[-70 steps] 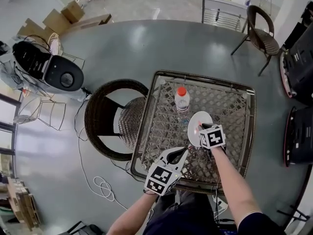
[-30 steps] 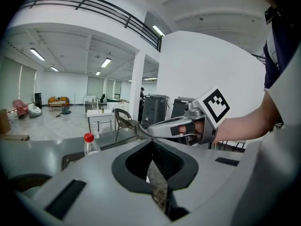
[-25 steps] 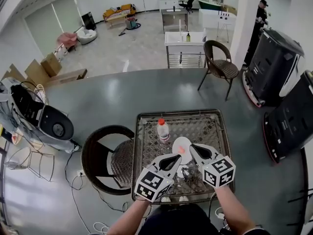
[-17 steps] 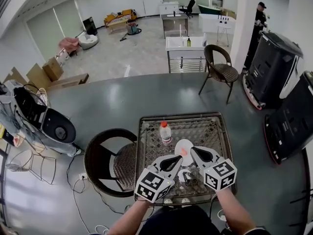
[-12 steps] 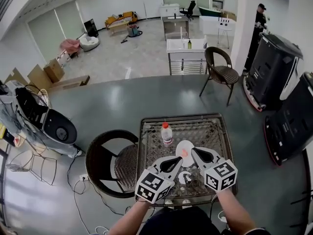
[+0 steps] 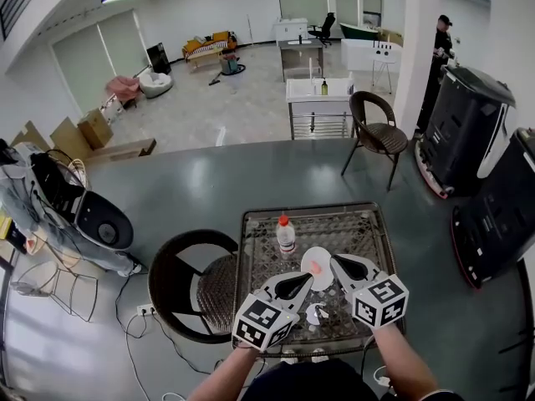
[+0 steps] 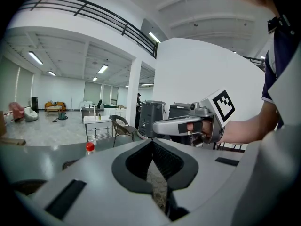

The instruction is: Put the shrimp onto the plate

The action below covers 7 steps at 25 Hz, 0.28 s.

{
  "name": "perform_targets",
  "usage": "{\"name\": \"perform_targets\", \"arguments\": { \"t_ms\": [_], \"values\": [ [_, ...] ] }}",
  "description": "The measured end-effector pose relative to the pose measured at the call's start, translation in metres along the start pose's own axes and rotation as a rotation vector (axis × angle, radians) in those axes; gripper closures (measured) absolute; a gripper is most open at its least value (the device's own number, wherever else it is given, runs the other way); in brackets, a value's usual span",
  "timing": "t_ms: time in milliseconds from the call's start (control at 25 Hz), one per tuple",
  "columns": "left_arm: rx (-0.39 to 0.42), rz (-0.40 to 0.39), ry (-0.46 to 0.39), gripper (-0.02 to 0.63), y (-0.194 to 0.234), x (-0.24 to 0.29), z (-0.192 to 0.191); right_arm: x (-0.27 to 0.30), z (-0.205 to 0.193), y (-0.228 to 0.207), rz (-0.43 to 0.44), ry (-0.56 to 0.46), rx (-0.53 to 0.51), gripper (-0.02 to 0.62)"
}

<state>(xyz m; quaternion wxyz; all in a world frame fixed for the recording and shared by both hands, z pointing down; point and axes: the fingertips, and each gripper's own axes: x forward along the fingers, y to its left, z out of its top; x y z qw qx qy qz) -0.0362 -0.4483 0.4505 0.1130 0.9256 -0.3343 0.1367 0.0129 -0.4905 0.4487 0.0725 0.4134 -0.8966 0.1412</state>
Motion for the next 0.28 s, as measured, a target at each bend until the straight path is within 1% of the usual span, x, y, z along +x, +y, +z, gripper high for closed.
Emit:
{"name": "perform_targets", "arguments": {
  "t_ms": [280],
  "values": [
    [0.002, -0.006, -0.001, 0.597, -0.0031, 0.0023, 0.0021, -0.0026, 0.0031, -0.0043, -0.004, -0.009, 0.001, 0.589]
  ]
}}
